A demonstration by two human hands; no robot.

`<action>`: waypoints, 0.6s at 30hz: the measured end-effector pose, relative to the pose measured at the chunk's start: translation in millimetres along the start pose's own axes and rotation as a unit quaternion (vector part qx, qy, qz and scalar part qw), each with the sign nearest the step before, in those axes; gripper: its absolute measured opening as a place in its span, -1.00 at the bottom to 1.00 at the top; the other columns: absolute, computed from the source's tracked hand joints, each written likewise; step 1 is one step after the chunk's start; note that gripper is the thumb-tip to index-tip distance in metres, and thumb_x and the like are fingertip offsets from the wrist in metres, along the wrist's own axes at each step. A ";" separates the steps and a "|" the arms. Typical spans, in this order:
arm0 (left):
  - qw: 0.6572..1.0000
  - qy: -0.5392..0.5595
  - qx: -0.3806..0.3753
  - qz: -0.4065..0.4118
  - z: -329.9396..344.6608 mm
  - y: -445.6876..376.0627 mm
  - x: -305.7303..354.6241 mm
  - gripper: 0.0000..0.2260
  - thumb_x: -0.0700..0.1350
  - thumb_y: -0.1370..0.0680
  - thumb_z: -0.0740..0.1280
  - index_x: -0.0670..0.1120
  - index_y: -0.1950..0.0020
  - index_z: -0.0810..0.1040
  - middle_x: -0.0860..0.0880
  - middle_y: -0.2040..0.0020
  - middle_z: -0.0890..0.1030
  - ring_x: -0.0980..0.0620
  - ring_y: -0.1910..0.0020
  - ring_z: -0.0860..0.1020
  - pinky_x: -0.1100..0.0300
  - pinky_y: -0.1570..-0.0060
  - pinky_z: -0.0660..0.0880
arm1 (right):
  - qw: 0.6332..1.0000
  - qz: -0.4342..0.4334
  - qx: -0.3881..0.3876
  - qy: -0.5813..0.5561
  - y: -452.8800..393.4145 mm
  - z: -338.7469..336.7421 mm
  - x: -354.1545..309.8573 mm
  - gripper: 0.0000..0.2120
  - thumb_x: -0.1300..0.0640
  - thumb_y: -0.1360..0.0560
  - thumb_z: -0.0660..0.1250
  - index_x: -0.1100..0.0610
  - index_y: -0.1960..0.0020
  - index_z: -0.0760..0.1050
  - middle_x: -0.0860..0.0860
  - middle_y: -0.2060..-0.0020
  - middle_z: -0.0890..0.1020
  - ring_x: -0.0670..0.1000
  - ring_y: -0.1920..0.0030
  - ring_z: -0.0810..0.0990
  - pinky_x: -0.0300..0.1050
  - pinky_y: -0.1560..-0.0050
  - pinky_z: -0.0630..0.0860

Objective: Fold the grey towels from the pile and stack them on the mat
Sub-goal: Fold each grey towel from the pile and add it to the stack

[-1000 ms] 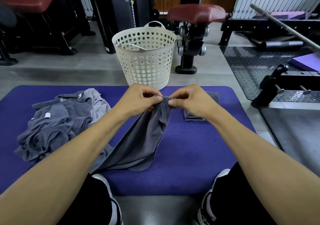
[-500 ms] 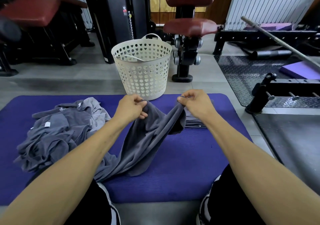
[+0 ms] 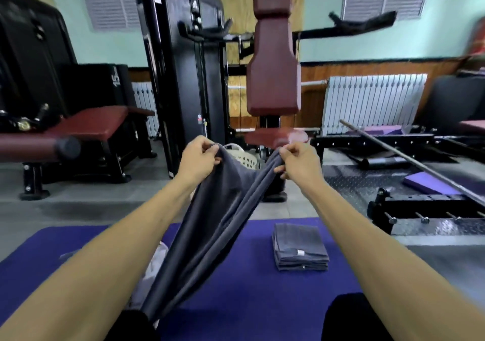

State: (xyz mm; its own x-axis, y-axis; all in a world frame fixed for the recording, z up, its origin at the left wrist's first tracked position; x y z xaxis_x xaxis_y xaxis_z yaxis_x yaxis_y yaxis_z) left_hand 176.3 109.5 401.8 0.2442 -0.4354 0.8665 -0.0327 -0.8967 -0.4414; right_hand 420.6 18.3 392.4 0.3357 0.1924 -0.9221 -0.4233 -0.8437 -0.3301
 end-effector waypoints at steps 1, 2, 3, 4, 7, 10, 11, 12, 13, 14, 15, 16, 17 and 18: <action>1.000 -0.005 0.012 0.023 -9.3 -3.6 23.9 -0.81 -0.23 -0.63 0.28 -0.07 0.18 0.46 -0.15 0.11 0.60 0.00 0.17 0.63 0.17 0.12 0.61 | 1.000 -0.023 -0.001 -0.004 0.8 -1.1 -24.8 -0.86 0.19 -0.64 0.22 0.17 0.08 0.48 0.09 0.28 0.60 -0.08 0.47 0.61 -0.20 0.44 0.53; 0.999 -0.006 0.024 0.046 -18.6 -5.4 47.2 -0.83 -0.21 -0.63 0.28 -0.06 0.17 0.47 -0.13 0.09 0.62 0.00 0.14 0.64 0.15 0.08 0.62 | 0.999 -0.046 -0.003 -0.009 3.2 -1.7 -48.3 -0.87 0.18 -0.64 0.24 0.17 0.05 0.50 0.09 0.25 0.62 -0.06 0.44 0.63 -0.18 0.38 0.58; 0.997 -0.013 0.039 0.068 -29.4 -6.5 70.3 -0.84 -0.19 -0.63 0.28 -0.05 0.15 0.47 -0.10 0.09 0.62 0.01 0.11 0.64 0.15 0.05 0.61 | 0.997 -0.070 -0.004 -0.014 7.3 -2.5 -72.0 -0.89 0.17 -0.64 0.25 0.17 0.02 0.51 0.09 0.23 0.64 -0.04 0.41 0.65 -0.17 0.33 0.61; 0.994 -0.021 0.057 0.090 -40.0 -6.6 91.5 -0.85 -0.17 -0.63 0.27 -0.05 0.14 0.47 -0.07 0.10 0.61 0.03 0.10 0.63 0.21 0.05 0.59 | 0.995 -0.093 0.000 -0.020 11.8 -3.6 -94.0 -0.89 0.17 -0.63 0.26 0.17 0.00 0.52 0.09 0.22 0.65 -0.02 0.39 0.66 -0.18 0.29 0.63; 0.986 -0.016 0.098 0.134 -71.5 -5.5 141.2 -0.86 -0.16 -0.63 0.27 -0.04 0.13 0.46 -0.02 0.14 0.59 0.03 0.09 0.61 0.28 0.04 0.56 | 0.986 -0.152 0.032 -0.054 23.6 -11.7 -153.5 -0.90 0.17 -0.63 0.26 0.16 -0.01 0.54 0.05 0.20 0.65 -0.04 0.34 0.69 -0.24 0.27 0.63; 0.978 0.034 0.112 0.174 -92.4 -2.4 181.5 -0.84 -0.18 -0.63 0.28 -0.01 0.15 0.46 -0.07 0.11 0.61 -0.04 0.04 0.64 0.04 -0.09 0.60 | 0.976 -0.176 0.079 -0.099 23.2 -26.9 -197.6 -0.90 0.17 -0.63 0.26 0.13 0.02 0.53 0.06 0.14 0.65 -0.07 0.33 0.69 -0.22 0.23 0.64; 0.973 0.044 0.124 0.188 -99.4 1.0 195.9 -0.84 -0.18 -0.63 0.28 0.00 0.14 0.46 -0.06 0.10 0.61 -0.02 0.04 0.64 0.06 -0.09 0.60 | 0.972 -0.185 0.097 -0.108 23.0 -33.4 -211.2 -0.90 0.16 -0.63 0.26 0.12 0.03 0.53 0.06 0.13 0.65 -0.07 0.31 0.70 -0.20 0.21 0.65; 0.968 0.054 0.136 0.202 -105.6 3.1 209.0 -0.84 -0.19 -0.63 0.28 0.00 0.13 0.46 -0.05 0.10 0.61 -0.01 0.03 0.64 0.07 -0.10 0.60 | 0.968 -0.194 0.113 -0.115 21.7 -39.5 -223.8 -0.90 0.15 -0.63 0.26 0.10 0.04 0.52 0.06 0.13 0.65 -0.07 0.30 0.70 -0.18 0.19 0.66; 0.965 0.060 0.141 0.212 -110.0 2.0 218.9 -0.84 -0.19 -0.63 0.28 0.00 0.13 0.47 -0.05 0.10 0.61 -0.02 0.03 0.64 0.06 -0.11 0.59 | 0.965 -0.202 0.125 -0.113 21.3 -44.6 -235.9 -0.89 0.15 -0.63 0.27 0.09 0.06 0.52 0.05 0.12 0.65 -0.07 0.29 0.70 -0.15 0.17 0.67; 0.966 0.052 0.136 0.214 -111.2 0.8 228.0 -0.85 -0.18 -0.62 0.29 0.00 0.13 0.47 -0.06 0.09 0.62 -0.04 0.02 0.64 0.02 -0.11 0.59 | 0.964 -0.209 0.130 -0.104 20.0 -48.2 -246.2 -0.89 0.14 -0.62 0.27 0.09 0.07 0.52 0.04 0.13 0.65 -0.07 0.28 0.70 -0.13 0.17 0.67; 0.969 0.035 0.127 0.209 -111.0 -0.8 235.1 -0.86 -0.17 -0.62 0.29 0.00 0.14 0.47 -0.07 0.09 0.63 -0.05 0.03 0.64 -0.03 -0.11 0.59 | 0.964 -0.214 0.127 -0.088 20.6 -49.7 -255.9 -0.89 0.14 -0.62 0.28 0.10 0.07 0.53 0.05 0.12 0.66 -0.06 0.27 0.70 -0.12 0.16 0.68; 0.971 0.020 0.127 0.201 -112.1 -2.7 240.1 -0.86 -0.15 -0.61 0.29 0.00 0.14 0.48 -0.07 0.09 0.63 -0.06 0.03 0.64 -0.06 -0.10 0.59 | 0.964 -0.224 0.124 -0.071 21.4 -50.8 -264.9 -0.88 0.14 -0.62 0.28 0.11 0.07 0.53 0.06 0.12 0.66 -0.04 0.25 0.69 -0.09 0.15 0.68; 0.970 0.015 0.140 0.200 -116.2 -3.5 244.5 -0.86 -0.15 -0.61 0.29 0.00 0.15 0.47 -0.07 0.10 0.63 -0.07 0.04 0.63 -0.07 -0.09 0.58 | 0.961 -0.238 0.126 -0.052 23.8 -53.1 -273.7 -0.89 0.13 -0.62 0.28 0.10 0.07 0.53 0.05 0.12 0.66 -0.01 0.21 0.69 -0.05 0.12 0.67; 0.965 0.017 0.164 0.203 -122.2 -2.1 248.9 -0.86 -0.15 -0.61 0.29 -0.01 0.14 0.46 -0.06 0.11 0.62 -0.08 0.03 0.62 -0.05 -0.08 0.57 | 0.956 -0.256 0.137 -0.035 25.2 -56.6 -280.8 -0.89 0.12 -0.62 0.28 0.09 0.06 0.53 0.02 0.14 0.65 0.01 0.16 0.67 0.00 0.07 0.66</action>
State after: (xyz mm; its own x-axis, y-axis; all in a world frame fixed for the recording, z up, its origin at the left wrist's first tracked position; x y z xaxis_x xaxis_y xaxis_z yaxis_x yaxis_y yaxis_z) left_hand 118.7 -6.7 646.9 0.2428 -0.7536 0.6109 0.1910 -0.5803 -0.7917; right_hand 363.3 -85.3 654.4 0.5050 0.5866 -0.6331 -0.4254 -0.4691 -0.7740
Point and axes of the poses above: each hand's wrist, its own y-axis away from the middle knuckle, its own z-axis out of the palm, x = y × z, the point moved 9 cm from there along -y, towards the middle knuckle
